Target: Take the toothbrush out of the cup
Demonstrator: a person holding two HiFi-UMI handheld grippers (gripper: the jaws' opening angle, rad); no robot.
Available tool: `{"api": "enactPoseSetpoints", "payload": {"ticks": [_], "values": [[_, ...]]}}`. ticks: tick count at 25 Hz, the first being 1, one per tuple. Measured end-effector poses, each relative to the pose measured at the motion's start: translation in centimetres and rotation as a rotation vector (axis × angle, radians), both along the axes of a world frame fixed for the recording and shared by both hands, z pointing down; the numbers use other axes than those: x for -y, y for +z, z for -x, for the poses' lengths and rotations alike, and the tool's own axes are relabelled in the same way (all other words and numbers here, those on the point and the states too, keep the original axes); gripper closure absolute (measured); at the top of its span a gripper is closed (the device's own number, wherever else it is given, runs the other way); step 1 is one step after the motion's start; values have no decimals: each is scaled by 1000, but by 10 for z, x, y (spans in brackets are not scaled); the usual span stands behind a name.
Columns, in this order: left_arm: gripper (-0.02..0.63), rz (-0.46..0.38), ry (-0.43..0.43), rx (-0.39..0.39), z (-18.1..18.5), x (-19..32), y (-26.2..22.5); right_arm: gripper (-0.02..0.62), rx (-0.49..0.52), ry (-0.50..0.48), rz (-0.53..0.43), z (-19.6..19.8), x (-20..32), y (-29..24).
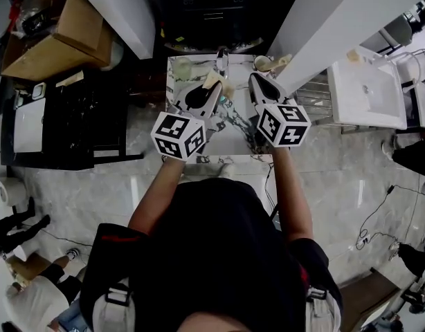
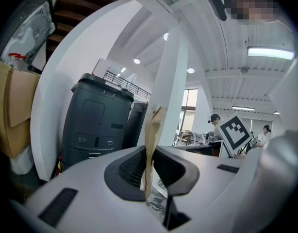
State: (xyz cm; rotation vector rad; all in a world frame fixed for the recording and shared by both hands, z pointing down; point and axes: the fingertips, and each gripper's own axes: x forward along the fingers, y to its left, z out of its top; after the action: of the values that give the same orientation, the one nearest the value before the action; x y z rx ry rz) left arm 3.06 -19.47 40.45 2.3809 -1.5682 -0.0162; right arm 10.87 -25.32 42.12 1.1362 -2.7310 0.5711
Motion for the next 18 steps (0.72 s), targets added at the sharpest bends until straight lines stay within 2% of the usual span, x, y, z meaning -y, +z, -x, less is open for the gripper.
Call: {"api": "enactPoseSetpoints", "payload": {"ticks": [10,18], "values": [[552,34,-28,19,-35,14,12,561,0,4,19,-45,10,14],[552,53,-22,20,-56,19,18,561,-22,46,41,-72,21,28]]}}
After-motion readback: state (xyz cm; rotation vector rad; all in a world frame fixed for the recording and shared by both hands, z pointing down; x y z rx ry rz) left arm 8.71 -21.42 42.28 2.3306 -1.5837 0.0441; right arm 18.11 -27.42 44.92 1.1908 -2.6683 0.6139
